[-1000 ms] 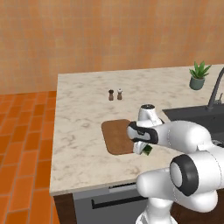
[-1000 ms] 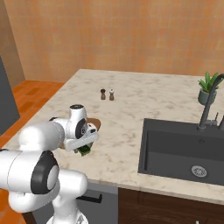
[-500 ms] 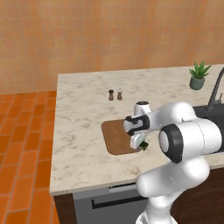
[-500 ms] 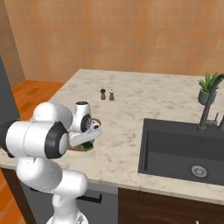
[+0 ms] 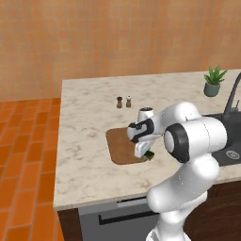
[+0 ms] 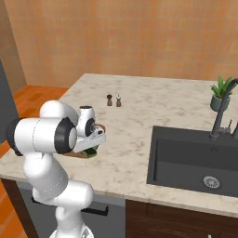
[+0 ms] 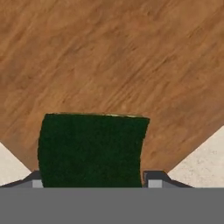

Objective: Pick up the sponge from the counter and clean the cutting board by briefly scrubbing or pressing down on the cutting board. Once finished, release the sponge.

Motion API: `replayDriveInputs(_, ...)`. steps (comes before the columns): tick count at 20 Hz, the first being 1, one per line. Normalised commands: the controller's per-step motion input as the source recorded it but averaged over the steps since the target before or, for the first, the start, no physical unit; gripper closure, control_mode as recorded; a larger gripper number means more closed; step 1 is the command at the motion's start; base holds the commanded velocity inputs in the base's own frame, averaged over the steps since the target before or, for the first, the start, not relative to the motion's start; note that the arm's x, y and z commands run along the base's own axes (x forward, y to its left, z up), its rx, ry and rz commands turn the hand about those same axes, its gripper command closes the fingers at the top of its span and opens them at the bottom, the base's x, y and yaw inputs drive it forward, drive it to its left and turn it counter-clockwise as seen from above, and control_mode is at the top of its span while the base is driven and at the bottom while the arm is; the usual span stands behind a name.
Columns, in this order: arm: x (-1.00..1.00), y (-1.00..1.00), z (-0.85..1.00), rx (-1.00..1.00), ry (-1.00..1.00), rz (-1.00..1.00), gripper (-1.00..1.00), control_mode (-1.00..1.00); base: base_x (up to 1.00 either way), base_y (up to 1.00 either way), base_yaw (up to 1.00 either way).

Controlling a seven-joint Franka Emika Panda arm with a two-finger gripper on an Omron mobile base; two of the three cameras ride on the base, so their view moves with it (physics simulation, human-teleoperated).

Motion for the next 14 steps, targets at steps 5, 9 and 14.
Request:
replayDriveInputs(5, 0.01, 0.7, -0.03, -0.01, 0.0, 0.0, 1.0, -1.0, 0.0, 0.0, 0.0)
replayDriveInputs(9, 0.0, 0.65, -0.09, -0.01, 0.0, 0.0, 1.0, -1.0, 0.0, 0.0, 0.0)
replayDriveInputs(14, 0.0, 0.74, -0.09, 0.0, 0.0, 0.0, 1.0, -1.0, 0.0, 0.0, 0.0)
